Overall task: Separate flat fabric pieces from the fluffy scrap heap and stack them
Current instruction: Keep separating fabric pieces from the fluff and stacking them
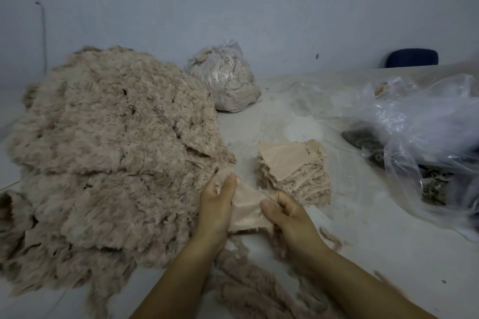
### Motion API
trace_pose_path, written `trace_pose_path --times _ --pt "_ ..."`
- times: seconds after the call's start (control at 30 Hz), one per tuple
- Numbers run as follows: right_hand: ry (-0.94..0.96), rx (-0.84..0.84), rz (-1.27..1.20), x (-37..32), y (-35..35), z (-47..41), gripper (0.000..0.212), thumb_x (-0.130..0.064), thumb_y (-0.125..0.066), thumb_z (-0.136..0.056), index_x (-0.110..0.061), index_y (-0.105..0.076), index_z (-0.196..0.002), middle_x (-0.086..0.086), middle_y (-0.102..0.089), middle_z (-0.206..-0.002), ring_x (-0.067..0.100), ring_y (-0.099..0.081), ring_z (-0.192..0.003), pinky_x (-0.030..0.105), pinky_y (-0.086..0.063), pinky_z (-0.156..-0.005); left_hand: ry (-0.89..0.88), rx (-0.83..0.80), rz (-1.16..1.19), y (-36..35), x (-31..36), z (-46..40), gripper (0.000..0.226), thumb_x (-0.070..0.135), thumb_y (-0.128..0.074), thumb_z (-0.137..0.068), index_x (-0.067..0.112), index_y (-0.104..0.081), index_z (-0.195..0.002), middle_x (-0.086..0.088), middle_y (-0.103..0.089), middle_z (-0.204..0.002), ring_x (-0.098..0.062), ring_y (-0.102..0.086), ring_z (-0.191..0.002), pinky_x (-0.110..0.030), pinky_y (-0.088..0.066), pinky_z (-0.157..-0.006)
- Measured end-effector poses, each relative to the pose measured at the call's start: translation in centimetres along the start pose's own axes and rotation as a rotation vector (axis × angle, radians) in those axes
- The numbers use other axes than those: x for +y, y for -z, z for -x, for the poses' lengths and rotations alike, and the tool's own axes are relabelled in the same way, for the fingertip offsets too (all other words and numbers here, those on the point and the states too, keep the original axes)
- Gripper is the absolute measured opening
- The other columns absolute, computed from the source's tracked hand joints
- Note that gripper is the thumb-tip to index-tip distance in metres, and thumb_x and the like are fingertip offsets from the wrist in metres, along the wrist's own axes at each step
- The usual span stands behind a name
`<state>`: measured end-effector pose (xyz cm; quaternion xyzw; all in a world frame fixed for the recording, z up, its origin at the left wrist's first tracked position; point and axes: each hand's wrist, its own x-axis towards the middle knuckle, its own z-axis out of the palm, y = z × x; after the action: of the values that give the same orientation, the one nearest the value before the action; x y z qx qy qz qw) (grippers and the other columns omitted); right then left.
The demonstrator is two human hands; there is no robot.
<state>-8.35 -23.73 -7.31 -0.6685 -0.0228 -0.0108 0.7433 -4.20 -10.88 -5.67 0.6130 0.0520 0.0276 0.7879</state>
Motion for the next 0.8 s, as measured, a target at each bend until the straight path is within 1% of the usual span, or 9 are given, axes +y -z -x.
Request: trace_pose_path --times 0.1,0.17,0.23,0.3,0.4,0.47,0.57,0.67,0.8 --pt "0.042 0.03 0.012 -0.1 -0.1 -0.2 0.047 -0.044 -0.062 -0.077 0.0 -0.055 -0.091 0.005 -0.057 -0.072 0.015 -0.055 -0.066 0.025 -0.048 -0.06 0.001 -0.19 -0.102 -0.8 -0.7 0.9 0.017 0.024 -0.059 -0.092 0.008 -0.065 -0.098 -0.012 -0.072 -0.094 -0.024 -0.069 -0.086 -0.034 -0.056 -0.073" --pt "0.072 0.053 0.039 -0.1 -0.1 -0.3 0.034 -0.034 -0.064 -0.083 -0.001 -0.056 -0.085 0.009 -0.058 -0.076 0.018 -0.055 -0.071 0.031 -0.047 -0.066 -0.006 -0.212 -0.151 -1.2 -1.1 1.2 0.015 0.024 -0.059 -0.092 0.011 -0.066 -0.094 -0.006 -0.072 -0.088 -0.019 -0.068 -0.08 -0.028 -0.054 -0.067" --pt "0.098 0.081 0.107 -0.1 0.1 -0.6 0.02 -0.019 -0.06 -0.091 -0.007 -0.054 -0.076 0.006 -0.053 -0.071 0.016 -0.049 -0.068 0.026 -0.042 -0.064 -0.049 -0.158 -0.161 -1.2 -1.0 1.1 0.019 0.02 -0.057 -0.093 0.01 -0.062 -0.078 -0.004 -0.064 -0.07 -0.019 -0.059 -0.065 -0.03 -0.048 -0.059" --pt "0.107 0.086 0.138 -0.1 0.3 -0.8 0.021 -0.013 -0.056 -0.094 -0.009 -0.053 -0.073 0.004 -0.05 -0.069 0.015 -0.046 -0.067 0.026 -0.04 -0.065 -0.07 -0.14 -0.165 -0.8 -0.8 0.8 0.026 0.018 -0.054 -0.094 0.01 -0.056 -0.07 -0.003 -0.054 -0.061 -0.018 -0.049 -0.059 -0.03 -0.04 -0.056" --pt "0.099 0.068 0.147 0.2 0.3 -0.8 0.021 -0.015 -0.055 -0.095 -0.001 -0.057 -0.079 0.01 -0.053 -0.073 0.019 -0.048 -0.069 0.032 -0.04 -0.067 -0.094 -0.184 -0.204 -0.7 -0.8 0.8 0.025 0.018 -0.053 -0.095 0.01 -0.057 -0.071 -0.001 -0.052 -0.061 -0.014 -0.048 -0.057 -0.026 -0.04 -0.054" --pt "0.107 0.049 0.177 0.3 0.3 -0.7 0.022 -0.016 -0.055 -0.095 0.001 -0.059 -0.081 0.007 -0.054 -0.072 0.015 -0.049 -0.067 0.028 -0.04 -0.065 -0.135 -0.217 -0.251 -0.7 -0.7 0.9 0.023 0.016 -0.052 -0.095 0.007 -0.058 -0.075 -0.003 -0.053 -0.063 -0.014 -0.048 -0.059 -0.025 -0.039 -0.054" --pt "0.159 0.078 0.222 0.1 0.1 -0.7 0.023 -0.015 -0.055 -0.095 -0.007 -0.053 -0.074 -0.001 -0.047 -0.064 0.009 -0.043 -0.061 0.023 -0.037 -0.059 -0.199 -0.163 -0.269 -0.7 -0.7 0.6 0.025 0.01 -0.05 -0.096 -0.004 -0.054 -0.076 -0.006 -0.049 -0.064 -0.015 -0.044 -0.06 -0.027 -0.036 -0.055" --pt "0.166 0.102 0.178 0.1 -0.4 -0.6 0.027 -0.013 -0.055 -0.095 -0.012 -0.048 -0.069 -0.005 -0.044 -0.06 0.007 -0.04 -0.059 0.02 -0.036 -0.056 -0.148 -0.094 -0.194 -0.6 -0.8 0.4 0.029 0.009 -0.05 -0.096 0.005 -0.052 -0.067 -0.006 -0.047 -0.061 -0.017 -0.043 -0.058 -0.028 -0.035 -0.055" --pt "0.137 0.093 0.115 0.2 -0.8 -0.5 0.03 -0.009 -0.053 -0.096 -0.013 -0.045 -0.067 -0.012 -0.043 -0.054 0.002 -0.039 -0.052 0.016 -0.035 -0.052 -0.012 -0.05 -0.072 -0.6 -0.9 0.3 0.032 0.01 -0.051 -0.095 0.007 -0.055 -0.064 -0.009 -0.05 -0.06 -0.019 -0.047 -0.058 -0.029 -0.04 -0.056"
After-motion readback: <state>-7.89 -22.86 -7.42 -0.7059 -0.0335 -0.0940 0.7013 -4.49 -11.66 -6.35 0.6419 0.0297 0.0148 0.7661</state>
